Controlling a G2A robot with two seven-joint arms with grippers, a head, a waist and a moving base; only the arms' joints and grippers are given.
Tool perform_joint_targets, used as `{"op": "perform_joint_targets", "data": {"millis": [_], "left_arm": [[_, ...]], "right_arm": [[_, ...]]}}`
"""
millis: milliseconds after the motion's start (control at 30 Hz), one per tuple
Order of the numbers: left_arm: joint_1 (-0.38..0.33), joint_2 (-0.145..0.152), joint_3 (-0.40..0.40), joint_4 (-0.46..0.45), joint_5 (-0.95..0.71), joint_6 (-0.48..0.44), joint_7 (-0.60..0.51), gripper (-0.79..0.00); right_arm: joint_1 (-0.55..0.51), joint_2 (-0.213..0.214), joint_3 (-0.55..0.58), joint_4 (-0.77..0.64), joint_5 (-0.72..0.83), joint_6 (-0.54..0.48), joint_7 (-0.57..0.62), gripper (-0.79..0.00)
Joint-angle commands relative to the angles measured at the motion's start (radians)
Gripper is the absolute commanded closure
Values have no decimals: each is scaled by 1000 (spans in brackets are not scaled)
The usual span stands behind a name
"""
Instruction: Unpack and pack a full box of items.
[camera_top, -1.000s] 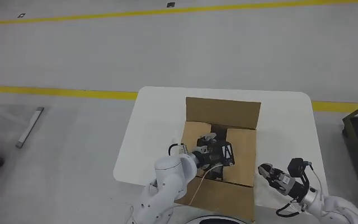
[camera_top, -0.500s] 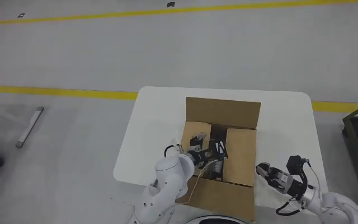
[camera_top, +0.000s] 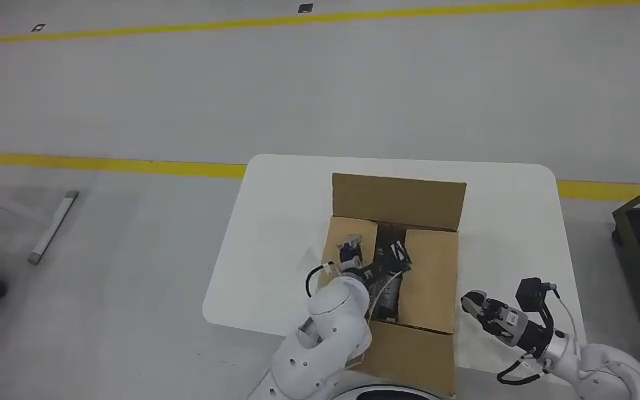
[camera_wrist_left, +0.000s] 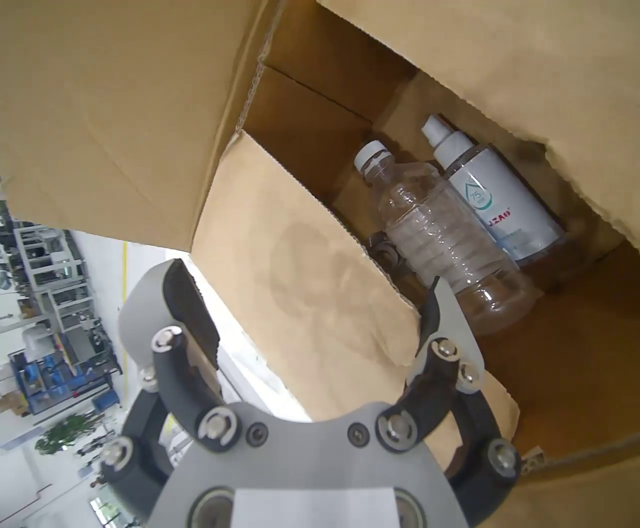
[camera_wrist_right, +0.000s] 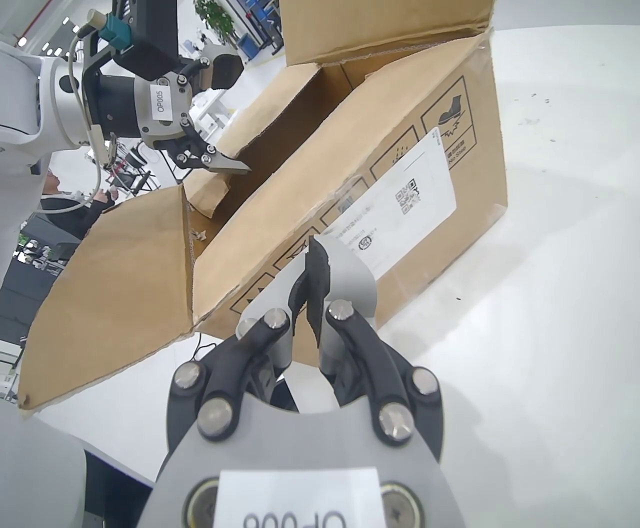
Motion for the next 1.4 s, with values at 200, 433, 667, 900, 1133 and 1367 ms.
{"op": "perform_joint_targets", "data": {"millis": [200, 433, 667, 900, 1133, 1367], "left_arm": [[-5, -21, 83, 30, 69, -12, -45, -785], [-24, -36, 98, 82, 149, 23, -87, -357], [-17, -48, 68, 115, 178, 107, -118, 0], [-1, -54, 47, 96, 212, 119, -114, 0], [27, -56, 0, 40, 185, 135, -71, 0], [65, -58, -123, -39, -39, 151, 13, 0]], "right_arm": [[8, -1, -6, 4, 3, -8, 8, 0], [9, -2, -7, 19, 1, -20, -1, 0], [8, -2, -4, 26, 1, -29, -7, 0], [7, -2, -1, 26, 5, -32, -6, 0], [5, -3, 0, 21, 9, -32, -3, 0], [3, -4, 0, 22, 19, -19, 1, 0]]}}
